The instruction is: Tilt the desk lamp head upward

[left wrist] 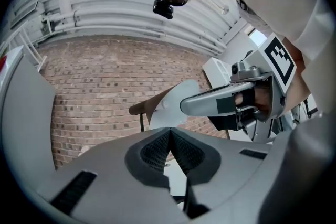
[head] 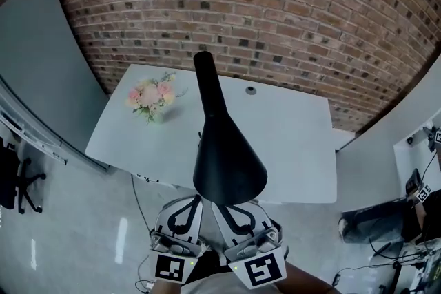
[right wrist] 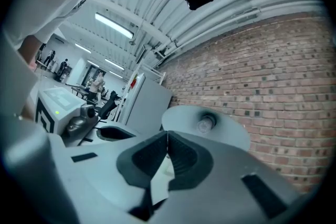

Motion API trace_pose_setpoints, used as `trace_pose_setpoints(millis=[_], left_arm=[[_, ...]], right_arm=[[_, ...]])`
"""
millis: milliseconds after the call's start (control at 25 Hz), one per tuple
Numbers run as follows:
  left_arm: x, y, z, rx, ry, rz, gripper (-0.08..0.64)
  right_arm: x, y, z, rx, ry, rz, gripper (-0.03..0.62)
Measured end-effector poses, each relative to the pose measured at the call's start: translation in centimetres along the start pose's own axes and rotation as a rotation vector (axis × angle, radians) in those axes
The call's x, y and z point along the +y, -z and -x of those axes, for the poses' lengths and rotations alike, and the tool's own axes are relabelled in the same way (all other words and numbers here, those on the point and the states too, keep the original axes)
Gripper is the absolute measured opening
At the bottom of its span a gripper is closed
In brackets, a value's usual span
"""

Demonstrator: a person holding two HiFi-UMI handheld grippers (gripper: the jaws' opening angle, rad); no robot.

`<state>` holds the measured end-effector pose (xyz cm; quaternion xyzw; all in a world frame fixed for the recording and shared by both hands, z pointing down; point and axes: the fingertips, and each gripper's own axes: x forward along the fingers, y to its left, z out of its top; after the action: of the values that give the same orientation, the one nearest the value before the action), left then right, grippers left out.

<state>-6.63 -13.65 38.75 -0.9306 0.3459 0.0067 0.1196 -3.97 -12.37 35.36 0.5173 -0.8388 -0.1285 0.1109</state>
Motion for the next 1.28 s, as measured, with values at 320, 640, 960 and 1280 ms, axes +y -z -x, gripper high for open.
trace_pose_setpoints(millis=[320,640,960,1280], left_arm=[[-1.0,0.7,0.9,-0.011,0.051,0.03,0.005],[-4.0,-2.3,1.3,-0.009,0.026,-0.03,0.005],[-9.0,-4.9,2.8,0.018,-0.058,-0.059,0.005],[-12.3,-6.0,4.9,0.021,-0.082,-0.08,0.005]], right_arm=[[1.2,1.6,1.4,0.065,0.037,-0.094,0.017],[-0.3,-0.8,5.2,-0.012,0.028,-0.106,0.017],[-2.7,-0.8,12.1,-0.066,0.022,-0.124,0.017],[-1.7,-1.6,15.6,-0.105,-0.01,-0.075,0.017]])
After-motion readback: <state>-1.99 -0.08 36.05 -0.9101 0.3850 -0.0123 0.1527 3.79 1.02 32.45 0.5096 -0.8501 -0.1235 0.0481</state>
